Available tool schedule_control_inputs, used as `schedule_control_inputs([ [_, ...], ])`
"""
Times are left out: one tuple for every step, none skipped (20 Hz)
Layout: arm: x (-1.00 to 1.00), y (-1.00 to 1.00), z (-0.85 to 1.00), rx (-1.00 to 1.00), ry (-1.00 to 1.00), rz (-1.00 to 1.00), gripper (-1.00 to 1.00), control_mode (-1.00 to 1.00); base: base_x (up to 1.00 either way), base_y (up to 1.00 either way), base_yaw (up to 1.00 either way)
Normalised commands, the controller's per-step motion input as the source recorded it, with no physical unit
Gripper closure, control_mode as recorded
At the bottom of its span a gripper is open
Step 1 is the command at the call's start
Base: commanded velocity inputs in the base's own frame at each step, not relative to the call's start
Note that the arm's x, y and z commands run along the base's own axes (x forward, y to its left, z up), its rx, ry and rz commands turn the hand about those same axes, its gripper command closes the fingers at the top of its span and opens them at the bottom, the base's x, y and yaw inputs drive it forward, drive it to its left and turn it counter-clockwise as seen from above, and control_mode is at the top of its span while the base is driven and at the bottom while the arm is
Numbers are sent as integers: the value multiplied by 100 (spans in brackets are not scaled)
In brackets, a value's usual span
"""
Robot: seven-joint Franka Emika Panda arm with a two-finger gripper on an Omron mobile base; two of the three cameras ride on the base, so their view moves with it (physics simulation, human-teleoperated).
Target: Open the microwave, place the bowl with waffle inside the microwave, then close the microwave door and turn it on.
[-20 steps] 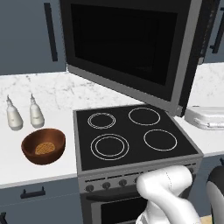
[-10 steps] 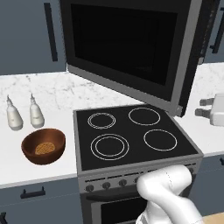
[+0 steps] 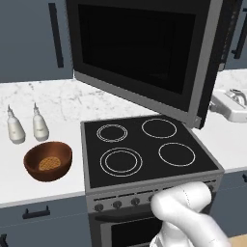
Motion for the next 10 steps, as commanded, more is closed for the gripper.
schedule_control_inputs([
  [100, 0, -10, 3, 20, 13, -100, -100, 0, 0, 0],
  [76, 0, 0, 0, 13, 7, -100, -100, 0, 0, 0],
  [79, 0, 0, 0, 13, 6, -100, -100, 0, 0, 0],
  [76, 0, -1, 0, 16, 3, -100, -100, 0, 0, 0],
  [68, 19, 0, 0, 20, 0, -100, -100, 0, 0, 0],
  [57, 27, 0, 0, 22, 0, -100, -100, 0, 0, 0],
  [49, 31, 0, 0, 18, 0, -100, -100, 0, 0, 0],
  [31, 45, 0, 0, 15, 0, -100, -100, 0, 0, 0],
  [29, 71, 0, 0, 16, 0, -100, -100, 0, 0, 0],
  [29, 85, 0, 0, 17, 0, -100, -100, 0, 0, 0],
])
